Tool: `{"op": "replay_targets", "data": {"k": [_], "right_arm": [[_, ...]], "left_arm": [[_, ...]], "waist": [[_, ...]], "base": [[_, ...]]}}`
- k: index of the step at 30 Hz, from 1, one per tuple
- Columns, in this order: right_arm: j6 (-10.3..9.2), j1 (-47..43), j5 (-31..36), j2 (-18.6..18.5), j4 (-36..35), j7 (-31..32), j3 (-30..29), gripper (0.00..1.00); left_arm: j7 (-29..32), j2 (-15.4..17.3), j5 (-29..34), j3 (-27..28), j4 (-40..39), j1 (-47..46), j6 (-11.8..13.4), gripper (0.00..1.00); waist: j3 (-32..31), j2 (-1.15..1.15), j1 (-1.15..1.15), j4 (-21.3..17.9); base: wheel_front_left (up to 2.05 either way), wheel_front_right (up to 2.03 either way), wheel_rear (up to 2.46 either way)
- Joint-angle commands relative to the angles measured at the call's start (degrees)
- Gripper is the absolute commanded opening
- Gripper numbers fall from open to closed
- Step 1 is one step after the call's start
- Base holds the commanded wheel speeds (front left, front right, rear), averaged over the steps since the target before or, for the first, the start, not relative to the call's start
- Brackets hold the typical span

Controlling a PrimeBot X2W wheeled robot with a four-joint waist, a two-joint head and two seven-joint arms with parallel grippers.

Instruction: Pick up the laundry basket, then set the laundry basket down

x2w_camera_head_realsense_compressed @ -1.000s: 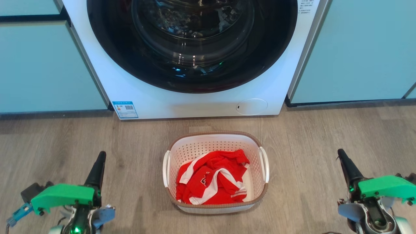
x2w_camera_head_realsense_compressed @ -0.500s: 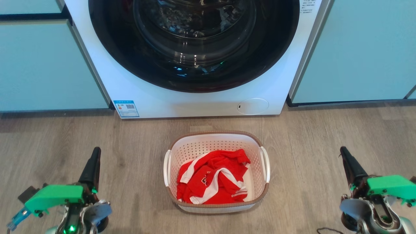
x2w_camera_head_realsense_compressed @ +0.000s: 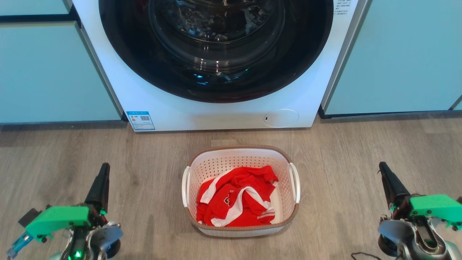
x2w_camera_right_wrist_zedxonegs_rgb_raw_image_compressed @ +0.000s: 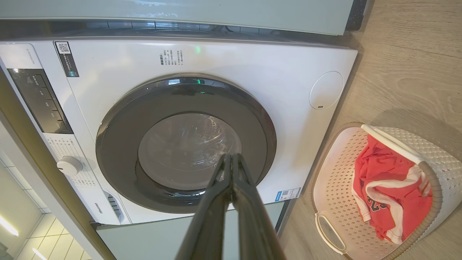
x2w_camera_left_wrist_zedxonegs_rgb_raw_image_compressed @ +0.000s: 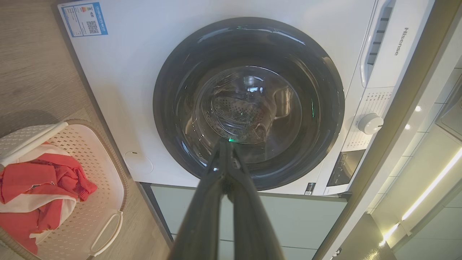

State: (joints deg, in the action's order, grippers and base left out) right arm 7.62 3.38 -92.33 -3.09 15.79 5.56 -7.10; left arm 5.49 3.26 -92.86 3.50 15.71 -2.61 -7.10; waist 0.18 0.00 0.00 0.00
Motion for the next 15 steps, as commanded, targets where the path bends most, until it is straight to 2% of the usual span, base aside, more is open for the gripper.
{"op": "replay_targets", "data": {"k": [1,15], "right_arm": [[-0.13,2.76,-0.19,-0.12,-1.79,0.59,1.00,0.00],[-0.13,2.77,-0.11,-0.05,-1.79,0.66,0.91,0.00]], "left_arm": [[0.28,0.29,-0.05,2.12,-1.68,-3.50,-0.38,0.00],[0.41,0.17,0.09,2.29,-1.67,-3.51,-0.38,0.00]], "waist": [[0.00,0.00,0.00,0.00],[0.00,0.00,0.00,0.00]], "base": [[0.00,0.00,0.00],[0.00,0.00,0.00]]}}
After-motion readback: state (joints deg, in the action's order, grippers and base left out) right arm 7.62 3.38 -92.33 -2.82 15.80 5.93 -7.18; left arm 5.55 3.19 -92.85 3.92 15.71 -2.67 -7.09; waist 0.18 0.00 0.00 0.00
